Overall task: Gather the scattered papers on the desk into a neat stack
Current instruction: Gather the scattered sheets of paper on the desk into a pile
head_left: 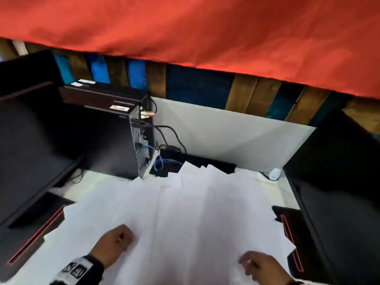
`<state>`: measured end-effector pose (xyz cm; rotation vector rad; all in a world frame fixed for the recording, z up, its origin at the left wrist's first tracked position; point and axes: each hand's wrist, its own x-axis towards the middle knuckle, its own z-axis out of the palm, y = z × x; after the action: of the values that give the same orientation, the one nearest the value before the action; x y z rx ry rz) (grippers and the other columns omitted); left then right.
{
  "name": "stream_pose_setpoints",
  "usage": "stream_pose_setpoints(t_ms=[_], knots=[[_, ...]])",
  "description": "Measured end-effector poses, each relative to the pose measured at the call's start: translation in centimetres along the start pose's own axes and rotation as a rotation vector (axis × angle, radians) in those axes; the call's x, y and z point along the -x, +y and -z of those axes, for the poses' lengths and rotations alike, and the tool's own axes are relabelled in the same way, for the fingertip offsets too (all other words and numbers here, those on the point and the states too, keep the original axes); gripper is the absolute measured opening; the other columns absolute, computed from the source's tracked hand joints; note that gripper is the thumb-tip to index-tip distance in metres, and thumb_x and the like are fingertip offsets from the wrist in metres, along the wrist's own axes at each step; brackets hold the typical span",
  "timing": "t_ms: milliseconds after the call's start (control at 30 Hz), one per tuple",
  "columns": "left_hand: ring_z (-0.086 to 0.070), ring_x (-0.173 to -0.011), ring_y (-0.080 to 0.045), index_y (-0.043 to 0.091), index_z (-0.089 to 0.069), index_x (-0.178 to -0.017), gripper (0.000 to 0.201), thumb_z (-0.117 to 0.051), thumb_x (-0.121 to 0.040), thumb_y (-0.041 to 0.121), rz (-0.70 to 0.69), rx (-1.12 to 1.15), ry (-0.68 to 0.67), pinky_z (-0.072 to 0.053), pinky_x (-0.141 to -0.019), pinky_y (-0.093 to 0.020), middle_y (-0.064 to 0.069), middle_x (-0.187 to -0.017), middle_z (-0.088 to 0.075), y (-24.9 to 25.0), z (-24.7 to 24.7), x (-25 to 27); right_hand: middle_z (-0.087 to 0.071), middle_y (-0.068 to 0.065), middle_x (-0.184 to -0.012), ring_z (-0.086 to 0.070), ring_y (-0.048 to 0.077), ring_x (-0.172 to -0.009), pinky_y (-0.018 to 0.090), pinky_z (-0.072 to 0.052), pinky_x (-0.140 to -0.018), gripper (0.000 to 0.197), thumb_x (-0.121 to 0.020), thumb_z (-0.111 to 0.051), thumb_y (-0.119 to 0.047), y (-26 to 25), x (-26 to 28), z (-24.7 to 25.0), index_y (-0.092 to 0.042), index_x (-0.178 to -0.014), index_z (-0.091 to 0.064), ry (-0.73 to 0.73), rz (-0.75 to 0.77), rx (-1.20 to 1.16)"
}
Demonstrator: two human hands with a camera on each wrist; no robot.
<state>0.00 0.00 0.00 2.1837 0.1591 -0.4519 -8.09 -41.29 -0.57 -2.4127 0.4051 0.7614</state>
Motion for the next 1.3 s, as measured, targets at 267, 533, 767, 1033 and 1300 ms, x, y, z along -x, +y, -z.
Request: stream_pose_setpoints(t_ms=[267, 533, 767, 1033, 1300], knots=[[-0.047, -0.124, -0.038, 0.008, -0.047, -0.130, 0.058, -0.066, -0.083, 0.035, 0.384, -0.184, 0.298, -0.035, -0.106, -0.041, -0.020, -0.132, -0.051, -3.9, 1.1, -3.4, -0.031, 0.026, -0.144, -0.035, 0.043, -0.132, 0.050, -0.032, -0.109, 0.105, -0.068, -0.075, -0.051, -1.6, -4.5, 0.1, 0.002, -0.142, -0.022, 0.384, -0.679, -0.215], [-0.052, -0.121, -0.035, -0.002, -0.045, -0.127, 0.043, -0.050, -0.094, 0.024, 0.304, -0.133, 0.034, -0.038, -0.096, -0.032, -0.024, -0.131, -0.054, -1.6, -2.9, -4.8, -0.056, 0.020, -0.133, -0.056, 0.031, -0.120, 0.030, -0.046, -0.083, 0.075, -0.074, -0.073, -0.040, -0.1, -7.6, 1.0, 0.002, -0.131, -0.050, 0.236, -0.710, -0.474], [-0.051, -0.124, -0.029, 0.004, -0.038, -0.134, 0.050, -0.052, -0.093, 0.028, 0.136, -0.061, -0.202, -0.040, -0.105, -0.034, -0.017, -0.137, -0.051, 3.5, -9.0, -4.7, -0.038, 0.022, -0.137, -0.049, 0.038, -0.114, 0.039, -0.044, -0.094, 0.086, -0.057, -0.086, -0.036, -1.9, -8.0, -0.4, -0.014, -0.126, -0.040, 0.278, -0.593, -0.384], [-0.050, -0.125, -0.027, 0.006, -0.044, -0.134, 0.043, -0.050, -0.092, 0.012, 0.119, -0.089, -0.176, -0.038, -0.105, -0.030, -0.014, -0.137, -0.053, 3.3, -8.7, -5.1, -0.065, 0.023, -0.103, -0.062, 0.033, -0.094, 0.037, -0.050, -0.083, 0.015, -0.086, -0.061, -0.010, -0.6, -7.5, 1.2, 0.004, -0.091, -0.058, 0.371, -0.395, -0.448], [-0.042, -0.126, -0.041, 0.007, -0.036, -0.136, 0.048, -0.046, -0.094, 0.028, 0.259, -0.292, 0.045, -0.036, -0.105, -0.040, -0.019, -0.137, -0.040, 3.2, -8.1, -3.9, -0.053, 0.019, -0.135, -0.050, 0.033, -0.125, 0.035, -0.038, -0.104, 0.041, -0.092, -0.051, -0.010, -2.5, -6.9, 1.4, 0.000, -0.131, -0.048, 0.205, -0.246, -0.255]])
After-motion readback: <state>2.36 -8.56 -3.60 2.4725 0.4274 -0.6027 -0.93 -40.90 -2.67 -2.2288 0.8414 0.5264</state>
